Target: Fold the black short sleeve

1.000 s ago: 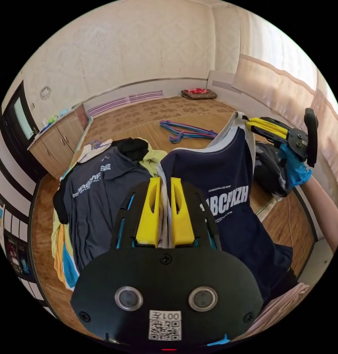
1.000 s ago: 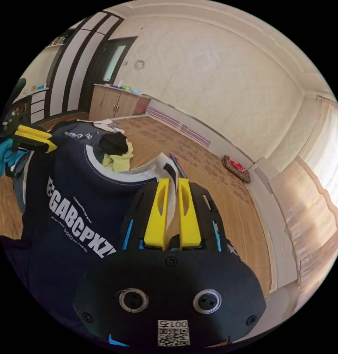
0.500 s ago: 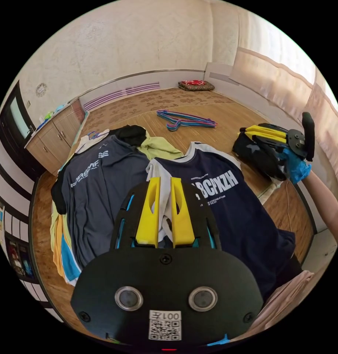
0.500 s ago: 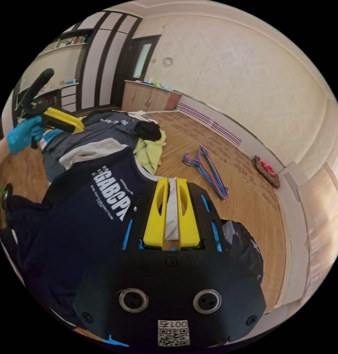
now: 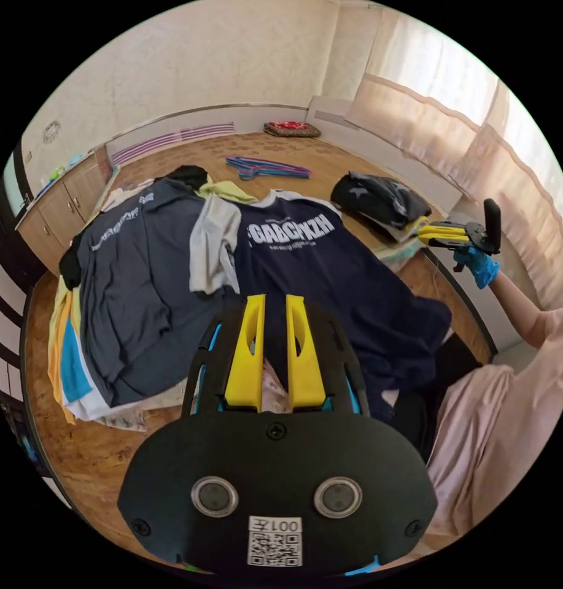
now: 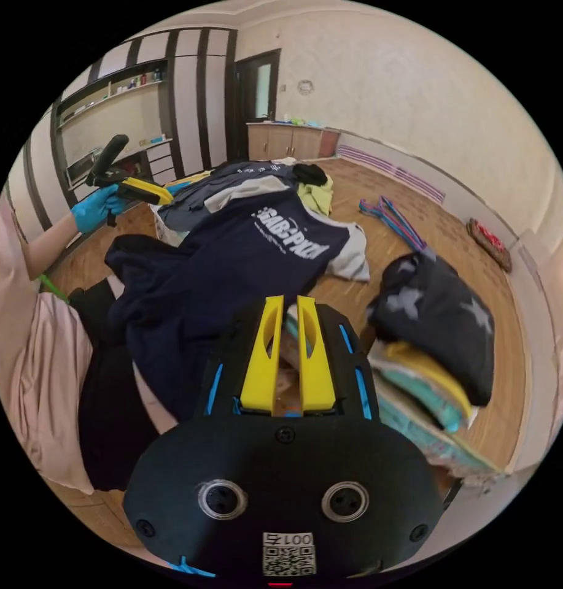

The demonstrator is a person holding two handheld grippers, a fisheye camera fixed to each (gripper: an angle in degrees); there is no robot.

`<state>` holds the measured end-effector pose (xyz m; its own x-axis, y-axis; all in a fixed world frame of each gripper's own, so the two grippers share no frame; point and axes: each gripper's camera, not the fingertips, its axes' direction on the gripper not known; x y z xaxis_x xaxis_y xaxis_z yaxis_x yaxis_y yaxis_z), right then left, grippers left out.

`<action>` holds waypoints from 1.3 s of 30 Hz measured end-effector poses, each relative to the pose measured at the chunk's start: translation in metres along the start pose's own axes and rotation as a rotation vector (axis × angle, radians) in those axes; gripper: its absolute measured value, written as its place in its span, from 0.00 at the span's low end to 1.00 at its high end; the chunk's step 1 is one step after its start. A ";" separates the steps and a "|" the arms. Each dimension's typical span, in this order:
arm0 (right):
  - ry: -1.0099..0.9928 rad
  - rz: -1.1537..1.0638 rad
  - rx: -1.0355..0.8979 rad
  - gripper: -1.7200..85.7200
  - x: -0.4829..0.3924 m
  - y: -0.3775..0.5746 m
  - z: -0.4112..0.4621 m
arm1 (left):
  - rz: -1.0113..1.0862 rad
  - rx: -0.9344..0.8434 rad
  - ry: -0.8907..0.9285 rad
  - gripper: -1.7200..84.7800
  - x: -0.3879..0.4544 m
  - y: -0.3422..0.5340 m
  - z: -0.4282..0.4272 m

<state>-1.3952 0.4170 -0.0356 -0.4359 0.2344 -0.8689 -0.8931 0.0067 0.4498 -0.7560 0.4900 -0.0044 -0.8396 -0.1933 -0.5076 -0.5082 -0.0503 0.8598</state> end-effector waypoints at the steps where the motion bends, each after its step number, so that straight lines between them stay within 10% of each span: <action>1: -0.004 0.030 -0.017 0.04 -0.003 0.017 -0.004 | 0.007 -0.028 -0.003 0.04 -0.001 0.012 0.001; 24: -0.152 0.292 -0.035 0.04 -0.030 0.161 -0.015 | 0.281 -0.260 0.225 0.13 0.022 0.064 -0.009; 39: 0.111 0.318 0.127 0.04 -0.060 0.132 -0.024 | 0.170 -0.255 0.077 0.09 0.016 0.096 0.020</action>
<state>-1.4893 0.3808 0.0712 -0.7055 0.1374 -0.6953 -0.6929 0.0728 0.7174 -0.8220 0.5012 0.0690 -0.8865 -0.2934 -0.3578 -0.2889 -0.2530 0.9233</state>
